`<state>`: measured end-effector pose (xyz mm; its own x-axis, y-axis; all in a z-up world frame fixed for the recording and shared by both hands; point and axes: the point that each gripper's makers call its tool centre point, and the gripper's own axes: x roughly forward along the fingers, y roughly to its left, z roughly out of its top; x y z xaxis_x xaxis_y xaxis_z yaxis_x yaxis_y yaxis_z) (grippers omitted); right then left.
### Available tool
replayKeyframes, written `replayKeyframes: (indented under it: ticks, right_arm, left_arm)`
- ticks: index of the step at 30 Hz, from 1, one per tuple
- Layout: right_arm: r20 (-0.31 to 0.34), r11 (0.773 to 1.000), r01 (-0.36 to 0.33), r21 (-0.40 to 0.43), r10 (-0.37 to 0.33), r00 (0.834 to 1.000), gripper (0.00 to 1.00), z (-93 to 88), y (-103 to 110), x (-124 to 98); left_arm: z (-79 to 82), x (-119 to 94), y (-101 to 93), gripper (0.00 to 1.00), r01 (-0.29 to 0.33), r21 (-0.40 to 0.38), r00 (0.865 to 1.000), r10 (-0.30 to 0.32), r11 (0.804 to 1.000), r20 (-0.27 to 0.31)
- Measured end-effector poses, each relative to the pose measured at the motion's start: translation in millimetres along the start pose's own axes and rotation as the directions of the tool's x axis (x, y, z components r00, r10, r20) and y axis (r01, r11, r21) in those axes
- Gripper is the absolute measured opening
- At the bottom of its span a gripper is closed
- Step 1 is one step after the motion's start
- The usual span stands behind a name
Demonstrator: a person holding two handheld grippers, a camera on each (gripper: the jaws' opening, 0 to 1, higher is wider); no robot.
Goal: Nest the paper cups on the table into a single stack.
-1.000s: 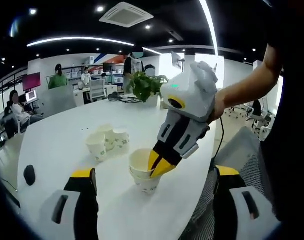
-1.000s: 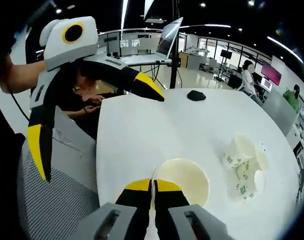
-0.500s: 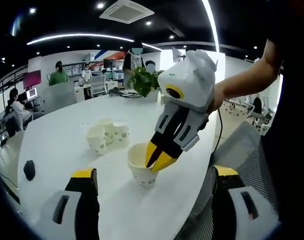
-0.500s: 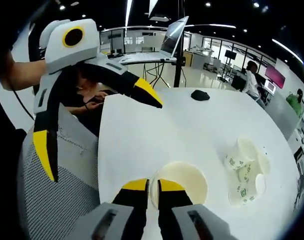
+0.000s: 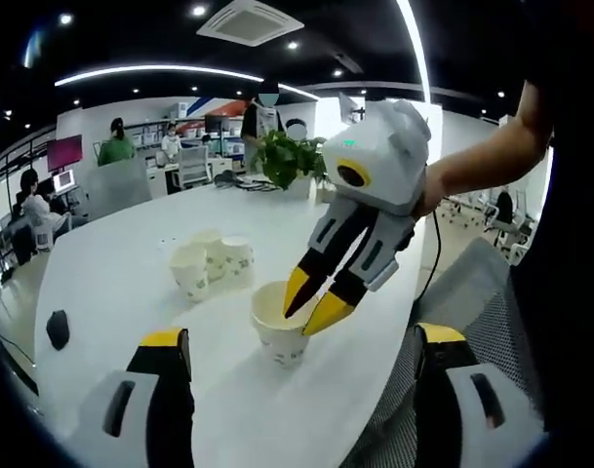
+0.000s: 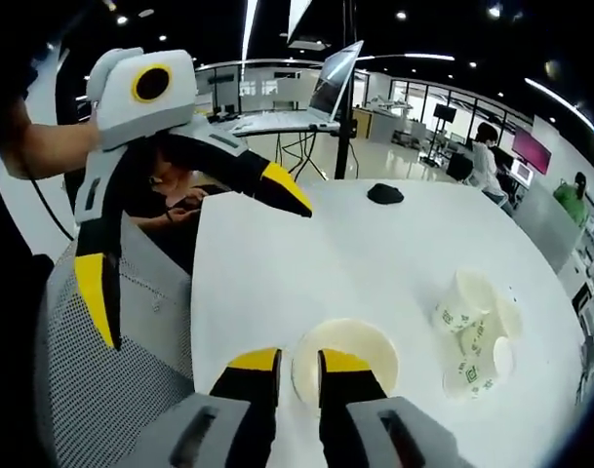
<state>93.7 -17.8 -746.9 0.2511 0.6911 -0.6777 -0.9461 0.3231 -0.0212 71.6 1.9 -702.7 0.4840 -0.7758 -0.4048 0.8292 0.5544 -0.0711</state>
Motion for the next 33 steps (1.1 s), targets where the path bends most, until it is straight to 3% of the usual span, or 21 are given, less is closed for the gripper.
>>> replayKeyframes:
  ticks: [5, 14, 24, 29, 33]
  right_arm:
    - [0.059, 0.998, 0.04, 0.038, -0.043, 0.997, 0.23, 4.3, -4.9, -11.8]
    - [0.113, 0.986, 0.13, 0.108, -0.142, 0.983, 0.46, -3.8, -15.8, -36.7]
    - [0.161, 0.954, 0.211, 0.215, -0.248, 0.955, 0.65, -21.3, -28.8, -59.5]
    - [0.167, 0.933, 0.243, 0.267, -0.293, 0.941, 0.76, -34.1, -37.8, -68.0]
    - [0.176, 0.916, 0.269, 0.298, -0.33, 0.927, 0.81, -41.9, -42.9, -76.2]
  left_arm:
    - [0.9, -1.2, 5.7, 0.93, -0.005, -0.009, 1.0, 0.005, 1.0, 0.001]
    - [10.7, 1.6, 22.3, 0.87, -0.015, -0.023, 1.0, 0.015, 1.0, 0.006]
    - [28.5, 19.5, 53.3, 0.72, -0.035, -0.012, 0.999, 0.035, 0.999, 0.012]
    - [39.3, 34.2, 70.5, 0.62, -0.039, 0.002, 0.999, 0.039, 0.999, 0.023]
    - [43.8, 49.0, 86.0, 0.59, -0.045, 0.022, 0.999, 0.045, 0.999, 0.011]
